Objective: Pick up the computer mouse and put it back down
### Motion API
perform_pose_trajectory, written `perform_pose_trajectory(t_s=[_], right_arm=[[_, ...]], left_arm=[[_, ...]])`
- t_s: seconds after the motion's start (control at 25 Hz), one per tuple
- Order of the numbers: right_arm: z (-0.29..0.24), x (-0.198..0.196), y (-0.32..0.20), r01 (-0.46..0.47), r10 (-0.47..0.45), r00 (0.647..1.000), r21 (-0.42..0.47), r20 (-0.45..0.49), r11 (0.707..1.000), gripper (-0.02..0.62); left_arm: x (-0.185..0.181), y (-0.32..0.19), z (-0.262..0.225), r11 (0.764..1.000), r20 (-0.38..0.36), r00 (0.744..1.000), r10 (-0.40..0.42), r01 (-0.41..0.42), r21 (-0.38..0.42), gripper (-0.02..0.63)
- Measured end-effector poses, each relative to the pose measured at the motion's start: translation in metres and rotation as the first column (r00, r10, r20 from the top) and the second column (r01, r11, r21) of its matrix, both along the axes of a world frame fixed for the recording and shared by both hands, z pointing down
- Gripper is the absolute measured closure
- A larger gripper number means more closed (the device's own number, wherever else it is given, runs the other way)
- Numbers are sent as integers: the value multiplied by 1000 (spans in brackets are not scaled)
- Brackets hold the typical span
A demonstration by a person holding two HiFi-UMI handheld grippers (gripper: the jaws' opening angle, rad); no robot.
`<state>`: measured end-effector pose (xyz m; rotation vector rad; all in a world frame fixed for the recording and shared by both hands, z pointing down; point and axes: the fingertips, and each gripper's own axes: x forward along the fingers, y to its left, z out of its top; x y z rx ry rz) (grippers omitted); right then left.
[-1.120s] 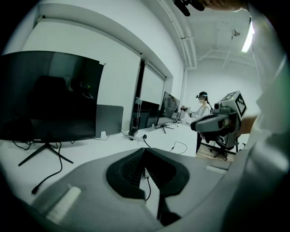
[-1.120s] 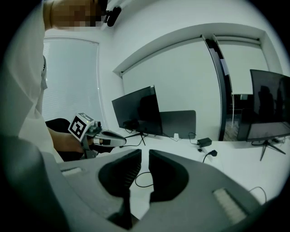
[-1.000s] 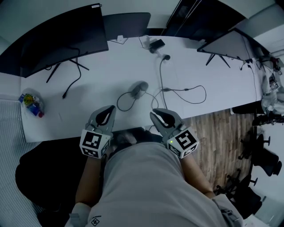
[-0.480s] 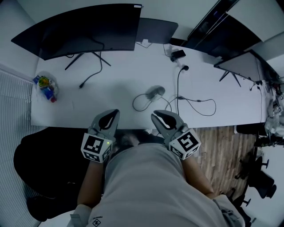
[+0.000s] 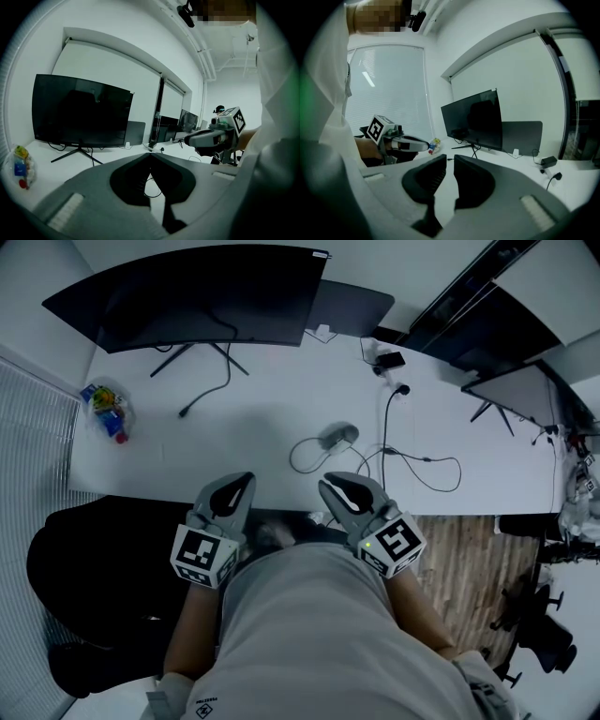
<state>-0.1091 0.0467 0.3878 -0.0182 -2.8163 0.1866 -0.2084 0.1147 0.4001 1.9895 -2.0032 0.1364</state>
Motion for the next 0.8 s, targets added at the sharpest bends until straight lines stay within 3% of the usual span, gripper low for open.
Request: perform_pose_trajectory(t_s=[0.8], right_arm=[[1,16,4,-28,28,1000,18,0,999,542]], left_arm=[[17,-6,3,999,11,999,50,-50,-12,597]])
